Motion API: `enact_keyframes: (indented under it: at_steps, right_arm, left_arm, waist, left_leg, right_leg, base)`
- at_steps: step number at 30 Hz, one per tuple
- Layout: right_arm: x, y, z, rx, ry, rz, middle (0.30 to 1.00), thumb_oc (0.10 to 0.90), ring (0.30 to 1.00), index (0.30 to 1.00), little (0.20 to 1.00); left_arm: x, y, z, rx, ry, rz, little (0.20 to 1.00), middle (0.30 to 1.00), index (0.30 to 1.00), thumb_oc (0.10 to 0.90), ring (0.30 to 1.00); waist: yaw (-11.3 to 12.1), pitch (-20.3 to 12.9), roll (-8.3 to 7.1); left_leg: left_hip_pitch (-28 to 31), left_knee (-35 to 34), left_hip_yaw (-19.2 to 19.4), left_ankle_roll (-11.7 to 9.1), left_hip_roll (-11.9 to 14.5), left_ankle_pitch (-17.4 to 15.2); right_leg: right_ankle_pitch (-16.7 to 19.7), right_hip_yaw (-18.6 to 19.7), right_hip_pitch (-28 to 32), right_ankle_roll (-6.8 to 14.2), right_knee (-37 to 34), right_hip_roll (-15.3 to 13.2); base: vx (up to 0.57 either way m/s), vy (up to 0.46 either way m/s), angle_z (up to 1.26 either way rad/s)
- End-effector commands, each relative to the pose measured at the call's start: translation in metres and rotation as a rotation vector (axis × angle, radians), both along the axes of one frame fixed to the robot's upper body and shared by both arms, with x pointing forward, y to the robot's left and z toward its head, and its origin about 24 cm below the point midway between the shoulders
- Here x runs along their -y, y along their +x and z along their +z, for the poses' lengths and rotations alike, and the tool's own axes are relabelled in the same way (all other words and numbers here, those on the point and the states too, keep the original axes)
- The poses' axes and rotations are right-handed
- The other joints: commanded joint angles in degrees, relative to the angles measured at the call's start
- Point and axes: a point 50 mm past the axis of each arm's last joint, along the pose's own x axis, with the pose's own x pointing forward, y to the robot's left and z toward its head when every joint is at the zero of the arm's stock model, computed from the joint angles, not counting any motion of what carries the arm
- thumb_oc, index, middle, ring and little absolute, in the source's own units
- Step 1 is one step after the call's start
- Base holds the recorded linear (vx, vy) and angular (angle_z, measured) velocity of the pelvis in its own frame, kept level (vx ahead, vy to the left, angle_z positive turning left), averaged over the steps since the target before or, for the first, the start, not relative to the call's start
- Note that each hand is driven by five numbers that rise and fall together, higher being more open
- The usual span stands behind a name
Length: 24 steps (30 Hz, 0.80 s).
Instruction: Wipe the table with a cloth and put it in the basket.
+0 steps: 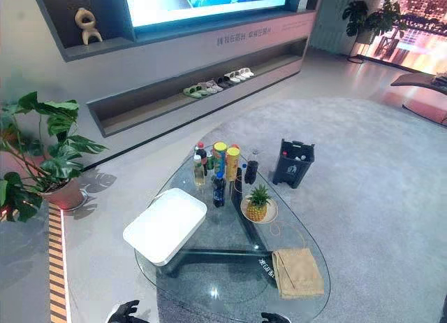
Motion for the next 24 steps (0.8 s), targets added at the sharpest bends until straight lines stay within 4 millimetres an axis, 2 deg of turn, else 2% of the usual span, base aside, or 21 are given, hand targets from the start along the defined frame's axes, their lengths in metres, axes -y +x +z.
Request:
enact_keyframes:
  at_steps: [1, 18, 24]
  right_arm:
    - [0.008, 0.005, 0.002, -0.02, -0.043, 0.016, 0.9, 0.8, 0.9, 0.9, 0.9]
    - [0.006, 0.007, 0.002, -0.009, -0.04, 0.017, 0.9, 0.8, 0.9, 0.9, 0.9]
    - [0.006, 0.015, 0.005, 0.076, -0.05, 0.016, 0.9, 0.8, 0.9, 0.9, 0.9]
  left_arm:
    - [0.0, 0.019, 0.004, 0.046, 0.033, -0.035, 0.9, 0.9, 0.9, 0.8, 0.9]
    - [0.001, 0.019, 0.005, 0.048, 0.016, -0.048, 0.9, 0.9, 0.9, 0.8, 0.9]
    - [0.002, 0.02, 0.005, 0.048, 0.014, -0.05, 0.9, 0.9, 0.9, 0.8, 0.9]
  waist:
    - [0.93, 2.83, -1.36]
    - [0.78, 2.85, -1.32]
    - [0.71, 2.89, -1.34]
  left_leg:
    - [0.29, 0.9, -0.16, 2.84, -3.75, -4.18]
    - [0.04, 0.91, -0.15, 2.86, -3.7, -4.13]
    - [0.16, 1.07, -0.12, 2.9, -3.69, -4.29]
  right_leg:
    - [-0.65, -0.7, -1.66, 1.65, 3.25, -1.04]
    - [-0.64, -0.18, -1.93, 1.55, 3.21, -0.77]
    - [-0.74, -0.05, -1.88, 1.48, 3.37, -0.74]
  base:
    - [0.0, 0.173, -0.22]
    - [0.0, 0.0, 0.0]
    - [0.0, 0.0, 0.0]
